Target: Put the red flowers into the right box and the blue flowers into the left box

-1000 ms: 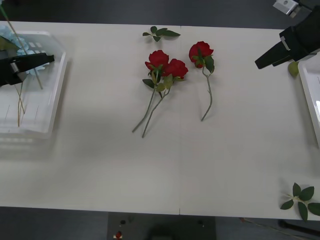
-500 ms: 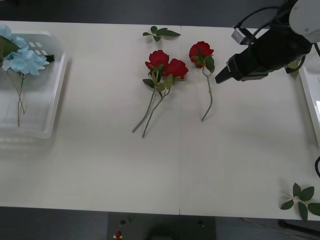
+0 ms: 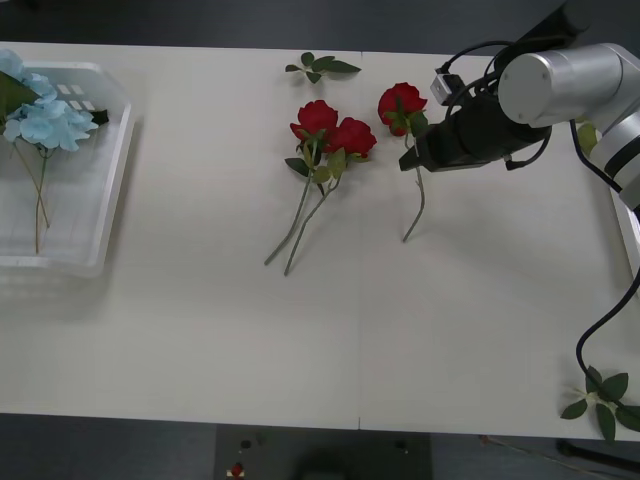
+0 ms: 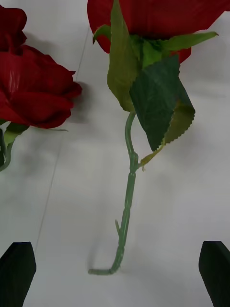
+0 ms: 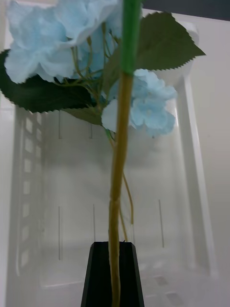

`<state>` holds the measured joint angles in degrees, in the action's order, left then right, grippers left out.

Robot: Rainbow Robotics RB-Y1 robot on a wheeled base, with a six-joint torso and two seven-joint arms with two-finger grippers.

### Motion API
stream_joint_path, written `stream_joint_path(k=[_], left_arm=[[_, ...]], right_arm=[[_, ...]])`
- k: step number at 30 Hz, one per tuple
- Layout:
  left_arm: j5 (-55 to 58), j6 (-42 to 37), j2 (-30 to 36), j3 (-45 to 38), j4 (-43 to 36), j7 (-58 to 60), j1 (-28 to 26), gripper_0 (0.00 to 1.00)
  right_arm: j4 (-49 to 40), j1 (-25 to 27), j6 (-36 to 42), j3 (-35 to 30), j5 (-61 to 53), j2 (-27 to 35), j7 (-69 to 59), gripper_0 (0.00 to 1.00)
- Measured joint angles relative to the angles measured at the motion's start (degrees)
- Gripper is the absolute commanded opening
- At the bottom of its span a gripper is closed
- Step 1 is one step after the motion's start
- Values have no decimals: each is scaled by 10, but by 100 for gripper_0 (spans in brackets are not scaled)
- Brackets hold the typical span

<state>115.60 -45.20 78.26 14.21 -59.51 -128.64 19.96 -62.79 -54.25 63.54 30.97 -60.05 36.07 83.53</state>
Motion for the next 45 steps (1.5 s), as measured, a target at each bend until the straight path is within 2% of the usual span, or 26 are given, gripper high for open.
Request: stream_joint_path(k=[5,8,19,23,25,26,27,28,29,31,33,45], left_arm=[[-70,92,-43,0,1,106,12,0],[-116,133,-84,0,7,124,22,0],[-201,191,-175,0,15,178,43,0],[-233,210,-201,0,16,178,43,0],[-242,216,-209,0,16,178,43,0],[-243,217,-211,0,16,178,43,0],[-243,217,-212,0,16,178,43,8],[-243,217,-212,0,16,178,43,35],[-243,217,-212,0,16,178,43,64],[-243,217,-212,0,16,178,43,84],[-243,217,-212,0,16,178,43,90],[-243,215,-211,0,16,178,43,90]], right_arm=[[42,0,-53,0,47,-43,0,100],[65,0,-82,0,66,-63,0,100],[144,0,-214,0,78,-106,0,100],[159,0,-227,0,80,-115,0,99],[159,0,-227,0,84,-115,0,58],[159,0,-227,0,85,-115,0,33],[159,0,-227,0,85,-115,0,18],[159,0,-227,0,85,-115,0,1],[159,0,-227,0,85,-115,0,0],[159,0,-227,0,85,-115,0,0],[159,0,-227,0,85,-115,0,0],[155,0,-227,0,73,-109,0,0]])
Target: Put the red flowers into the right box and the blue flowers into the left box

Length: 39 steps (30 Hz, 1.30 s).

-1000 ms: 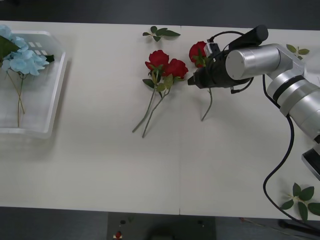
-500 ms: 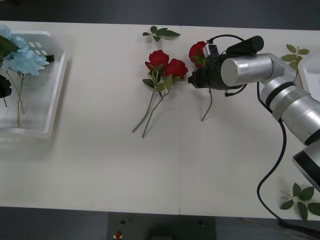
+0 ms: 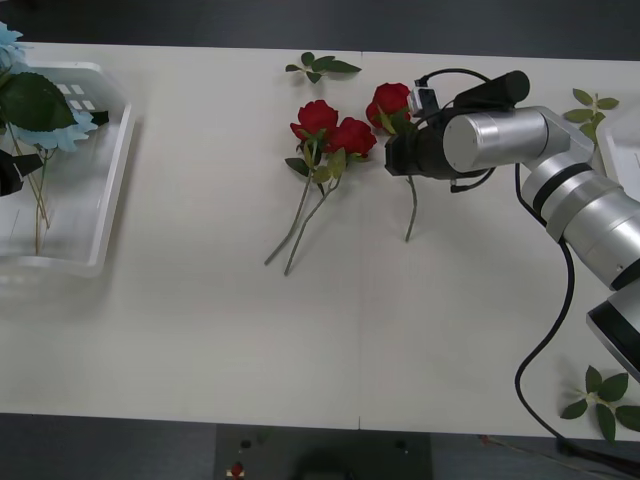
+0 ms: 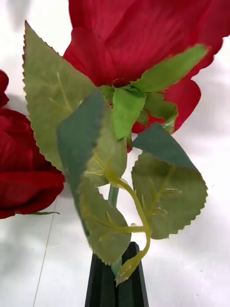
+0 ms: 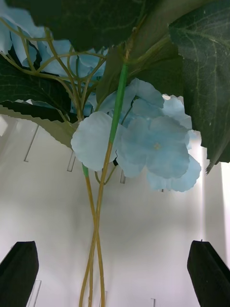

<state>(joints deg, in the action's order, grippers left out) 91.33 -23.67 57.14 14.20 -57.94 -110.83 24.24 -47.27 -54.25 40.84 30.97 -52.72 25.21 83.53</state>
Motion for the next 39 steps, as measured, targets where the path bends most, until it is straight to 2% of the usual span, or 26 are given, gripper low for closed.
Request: stream_joint_path(k=[3,8,11,16,20,25,28,31,36,39], left_arm=[[15,-42,9,0,0,0,0,90],[60,-169,36,-20,-8,-4,0,90],[80,-284,39,-87,-10,-28,-2,90],[97,-461,39,-236,-11,-96,-8,90],[99,-566,38,-300,-26,-96,-8,90],[101,-645,-1,-343,-90,-96,-8,90],[96,-648,-42,-353,-133,-96,-7,90],[42,-648,-79,-342,-164,-76,4,91],[-73,-647,-143,-299,-176,12,63,90],[-136,-633,-190,-276,-176,38,105,90]], right_arm=[[-28,0,23,0,-7,22,0,0],[-119,0,165,-43,-10,77,-6,0],[-175,0,264,-106,-21,107,-16,0],[-243,0,384,-224,-29,147,-17,0],[-264,0,470,-289,-49,186,-23,0],[-264,0,566,-320,-51,265,-36,0],[-250,0,576,-315,-51,323,-36,0],[-215,0,575,-308,-51,371,-36,0],[-133,2,530,-307,-51,406,-36,0],[-107,22,498,-307,-51,417,-36,0]])
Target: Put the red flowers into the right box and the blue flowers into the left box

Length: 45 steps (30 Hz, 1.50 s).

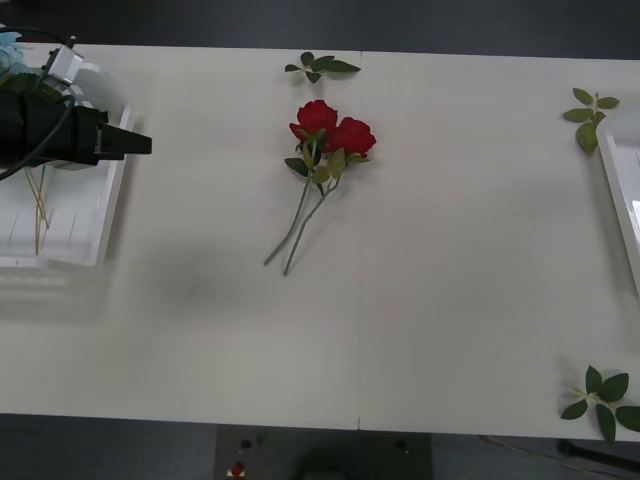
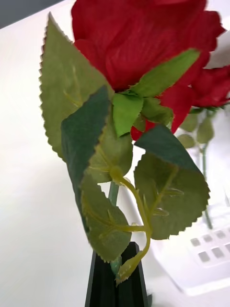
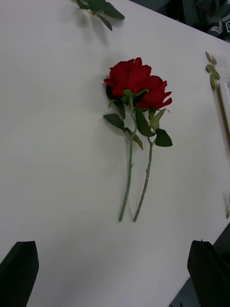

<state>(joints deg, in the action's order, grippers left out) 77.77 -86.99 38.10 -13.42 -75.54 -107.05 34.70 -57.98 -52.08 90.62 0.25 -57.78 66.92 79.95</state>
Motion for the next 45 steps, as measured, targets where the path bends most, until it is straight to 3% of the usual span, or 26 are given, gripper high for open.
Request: stream_joint_path(k=[12,18,27,28,29,30,31,45], left_arm=[[-229,72,-149,90,0,125,112,90],[-291,115,-169,166,-1,209,126,90],[-364,132,-174,254,-1,321,127,91],[-366,132,-175,260,-1,334,128,90],[-369,132,-175,265,-1,346,129,90],[-372,132,-175,271,-1,355,131,90],[-375,132,-175,277,-1,361,134,90],[-491,173,-205,394,-1,472,156,90]], right_arm=[[-64,198,-78,-19,51,6,0,0],[-104,282,-79,-85,85,6,0,0],[-191,359,-75,-118,142,-10,0,1],[-201,364,-71,-120,146,-15,0,30],[-209,368,-67,-121,149,-20,0,49],[-216,371,-66,-121,154,-24,0,88],[-222,373,-66,-121,157,-28,0,100],[-297,375,-46,-120,154,-46,0,100]])
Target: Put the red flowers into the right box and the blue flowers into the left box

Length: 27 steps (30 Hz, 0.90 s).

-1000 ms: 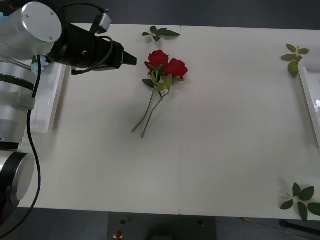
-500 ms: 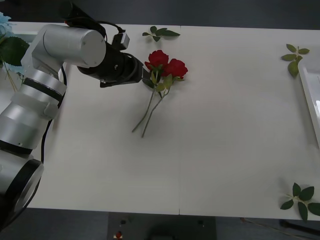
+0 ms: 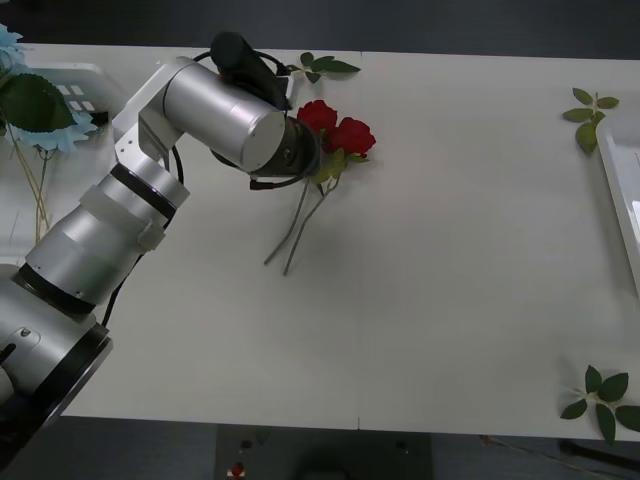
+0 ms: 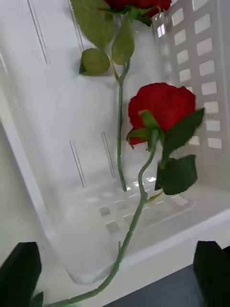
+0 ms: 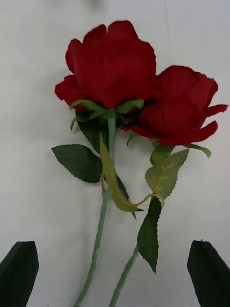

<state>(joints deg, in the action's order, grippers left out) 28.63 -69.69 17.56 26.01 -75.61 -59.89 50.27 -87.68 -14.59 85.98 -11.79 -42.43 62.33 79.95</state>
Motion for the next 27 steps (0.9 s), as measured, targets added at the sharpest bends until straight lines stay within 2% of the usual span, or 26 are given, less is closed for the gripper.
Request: stream_joint_path(k=[4,9,15,18,22,27], left_arm=[[-31,5,-5,40,2,65,0,90],[-53,74,-10,60,47,83,0,90],[-82,136,-34,47,128,83,0,90],[-97,137,-44,46,147,83,4,90],[-105,153,-55,46,172,83,15,90],[-105,165,-58,52,180,83,18,90]], right_arm=[[-18,0,15,0,-13,0,0,100],[-68,0,17,0,-48,0,0,100],[-151,0,-42,7,-128,0,0,100],[-198,0,-66,34,-145,0,0,100],[-261,0,-120,101,-147,12,0,100],[-316,0,-132,165,-139,32,0,100]])
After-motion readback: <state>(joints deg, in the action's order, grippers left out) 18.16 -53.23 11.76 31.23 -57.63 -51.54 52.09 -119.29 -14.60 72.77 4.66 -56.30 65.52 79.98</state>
